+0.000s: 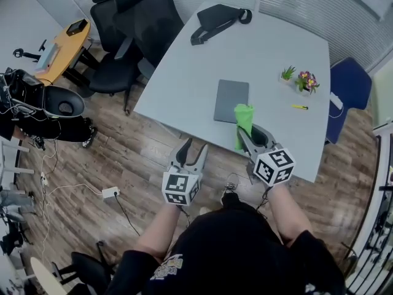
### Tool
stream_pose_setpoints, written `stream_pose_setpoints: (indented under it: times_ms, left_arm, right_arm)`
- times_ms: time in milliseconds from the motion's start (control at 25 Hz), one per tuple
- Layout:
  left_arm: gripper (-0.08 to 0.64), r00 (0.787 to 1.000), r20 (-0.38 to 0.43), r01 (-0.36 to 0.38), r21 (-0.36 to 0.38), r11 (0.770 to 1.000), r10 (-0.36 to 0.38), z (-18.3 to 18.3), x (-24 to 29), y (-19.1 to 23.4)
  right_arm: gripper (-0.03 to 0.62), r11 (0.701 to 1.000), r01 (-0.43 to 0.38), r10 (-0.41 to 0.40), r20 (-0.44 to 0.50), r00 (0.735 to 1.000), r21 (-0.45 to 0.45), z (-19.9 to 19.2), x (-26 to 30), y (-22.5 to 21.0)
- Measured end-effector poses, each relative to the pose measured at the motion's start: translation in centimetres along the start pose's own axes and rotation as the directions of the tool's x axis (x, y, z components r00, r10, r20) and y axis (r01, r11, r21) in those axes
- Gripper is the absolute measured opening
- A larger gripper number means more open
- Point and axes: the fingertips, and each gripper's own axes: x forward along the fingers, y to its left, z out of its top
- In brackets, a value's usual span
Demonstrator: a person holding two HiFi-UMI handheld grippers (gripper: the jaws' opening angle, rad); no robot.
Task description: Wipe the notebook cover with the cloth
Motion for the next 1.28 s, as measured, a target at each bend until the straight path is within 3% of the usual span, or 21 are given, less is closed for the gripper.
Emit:
stream_pose_setpoints:
  times_ms: [440,800,1080,1280]
  left_arm:
    - [0.189,0.998,-0.049,-0.036,-0.024,0.999,0.035,0.3,8.0,1.5]
    - [0.19,0.995,-0.096,0.0,-0.007,1.0,0.0,1.0,11.7,2.4]
    - [0.19,0.981,-0.155,0.117,0.019,0.993,-0.112,0.3,14.5,4.0]
    - [0.19,0.94,-0.24,0.262,0.047,0.964,-0.244,-1.0,17.3,5.7]
  right_arm:
    - [0.112,0.999,-0.036,0.036,-0.033,0.999,0.003,2.5,4.1,-5.5]
    - [0.112,0.999,-0.017,0.017,-0.017,1.0,0.04,3.6,5.8,-7.7]
    - [0.112,0.995,0.069,-0.067,-0.025,0.997,0.071,2.5,7.8,-8.1]
    - [0.112,0.975,0.191,-0.189,-0.023,0.982,0.113,1.9,9.8,-8.8]
